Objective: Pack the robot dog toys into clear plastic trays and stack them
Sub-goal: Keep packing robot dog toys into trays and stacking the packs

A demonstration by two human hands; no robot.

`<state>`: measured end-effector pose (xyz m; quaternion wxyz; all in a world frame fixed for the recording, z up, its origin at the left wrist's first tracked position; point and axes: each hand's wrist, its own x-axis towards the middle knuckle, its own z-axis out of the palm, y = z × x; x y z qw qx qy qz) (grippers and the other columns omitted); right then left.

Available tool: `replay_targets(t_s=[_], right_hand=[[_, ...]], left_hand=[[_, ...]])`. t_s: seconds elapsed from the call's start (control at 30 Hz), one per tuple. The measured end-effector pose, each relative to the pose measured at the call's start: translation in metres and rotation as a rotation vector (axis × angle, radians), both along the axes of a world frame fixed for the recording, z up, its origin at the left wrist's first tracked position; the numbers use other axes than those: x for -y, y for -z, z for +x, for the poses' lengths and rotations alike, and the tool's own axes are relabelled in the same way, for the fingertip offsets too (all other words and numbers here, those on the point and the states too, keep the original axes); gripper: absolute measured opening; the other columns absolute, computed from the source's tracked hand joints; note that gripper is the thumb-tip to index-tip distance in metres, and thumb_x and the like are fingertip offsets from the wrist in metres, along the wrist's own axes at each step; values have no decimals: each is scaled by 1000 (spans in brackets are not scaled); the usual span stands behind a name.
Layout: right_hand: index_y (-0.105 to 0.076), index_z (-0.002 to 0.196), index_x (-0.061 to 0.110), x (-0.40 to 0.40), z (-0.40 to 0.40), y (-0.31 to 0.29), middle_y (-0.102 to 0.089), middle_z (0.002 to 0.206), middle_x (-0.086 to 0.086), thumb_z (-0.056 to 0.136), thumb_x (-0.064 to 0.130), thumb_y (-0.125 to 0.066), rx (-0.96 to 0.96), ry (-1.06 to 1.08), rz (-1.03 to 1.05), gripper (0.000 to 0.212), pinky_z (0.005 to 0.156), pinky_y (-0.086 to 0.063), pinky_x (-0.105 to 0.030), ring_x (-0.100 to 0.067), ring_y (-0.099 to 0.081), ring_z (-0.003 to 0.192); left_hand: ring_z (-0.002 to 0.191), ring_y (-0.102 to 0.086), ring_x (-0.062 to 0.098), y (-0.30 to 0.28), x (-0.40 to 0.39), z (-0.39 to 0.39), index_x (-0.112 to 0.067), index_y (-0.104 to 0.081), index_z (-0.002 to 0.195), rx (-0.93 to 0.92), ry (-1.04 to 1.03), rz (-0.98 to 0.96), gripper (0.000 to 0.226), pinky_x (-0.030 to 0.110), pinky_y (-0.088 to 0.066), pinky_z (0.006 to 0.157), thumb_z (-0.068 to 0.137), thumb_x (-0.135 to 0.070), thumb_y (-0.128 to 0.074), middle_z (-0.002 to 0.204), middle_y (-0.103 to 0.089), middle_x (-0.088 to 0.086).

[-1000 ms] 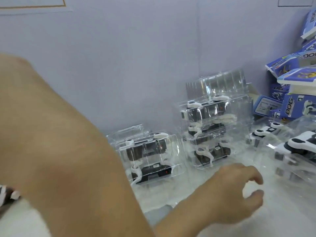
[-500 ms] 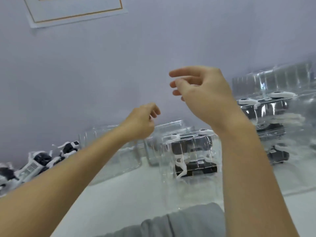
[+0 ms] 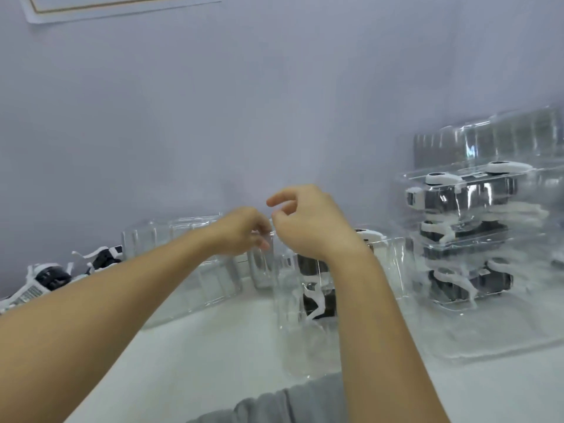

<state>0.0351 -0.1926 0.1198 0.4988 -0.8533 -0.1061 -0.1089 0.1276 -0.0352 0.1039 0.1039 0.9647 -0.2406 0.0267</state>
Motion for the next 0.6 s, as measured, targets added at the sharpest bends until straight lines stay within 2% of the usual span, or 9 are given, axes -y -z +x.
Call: replay_targets(t_s=[0.07,0.13,0.23,0.27,0.33,0.37,0.43,0.53,0.6], right_hand=[[-64,124,23,-1,1,5,-63,123,-5,89,14,-53,-44,15,-49,38,62,-42,-15,-17,-63,97],[-66,120,23,-2,0,8,-66,117,-4,88,13,-54,-67,29,-95,35,63,-44,-20,-19,-62,94],[-68,113,23,-2,0,9,-68,111,-3,88,10,-55,-70,36,-138,31,54,-42,-17,-18,-64,86],[-68,114,24,-2,1,9,-67,112,-3,88,9,-55,-69,35,-150,33,53,-42,-16,-18,-65,88],[-65,122,24,-2,1,9,-64,121,-5,90,9,-55,-78,28,-155,37,60,-46,-21,-20,-65,95],[-63,127,24,-2,1,8,-61,125,-6,91,11,-54,-89,23,-145,39,66,-48,-23,-20,-64,96],[-60,130,23,-1,0,8,-59,128,-6,93,15,-53,-96,10,-122,39,74,-49,-27,-21,-64,96],[-59,130,23,-1,0,8,-58,129,-6,94,18,-52,-99,-2,-122,37,72,-50,-27,-21,-63,94],[-59,130,24,-1,1,8,-58,129,-4,94,19,-51,-105,-3,-133,37,64,-47,-24,-20,-62,88]], left_hand=[[74,-55,12,0,1,0,-16,-61,76,-3,-16,-63,18,18,-40,66,91,-6,-65,76,-62,-2],[87,-60,23,2,4,-3,-9,-67,81,-18,-31,-79,10,32,-46,77,90,-6,-63,87,-69,7],[81,-59,17,2,7,-10,-26,-65,71,-50,-32,-58,22,26,-45,68,85,-9,-65,77,-66,-8],[83,-60,14,1,7,-11,-29,-66,73,-45,-19,-76,22,25,-46,70,85,-11,-65,80,-67,-10],[97,-61,14,-5,2,-10,-23,-71,94,51,-8,-127,12,30,-49,87,88,-14,-65,99,-70,-4],[103,-60,16,-10,-3,-8,-20,-70,104,133,-27,-122,15,33,-48,93,90,-17,-65,107,-69,-1],[105,-58,21,-23,-21,-2,-20,-64,113,206,-101,-59,24,36,-47,93,91,-28,-68,111,-64,2],[99,-57,19,-39,-59,-1,-27,-54,115,-32,-249,146,49,31,-44,84,80,-54,-76,108,-59,-3],[95,-56,15,-36,-80,-6,-29,-51,115,-115,-270,283,52,28,-42,78,77,-49,-82,107,-59,-5]])
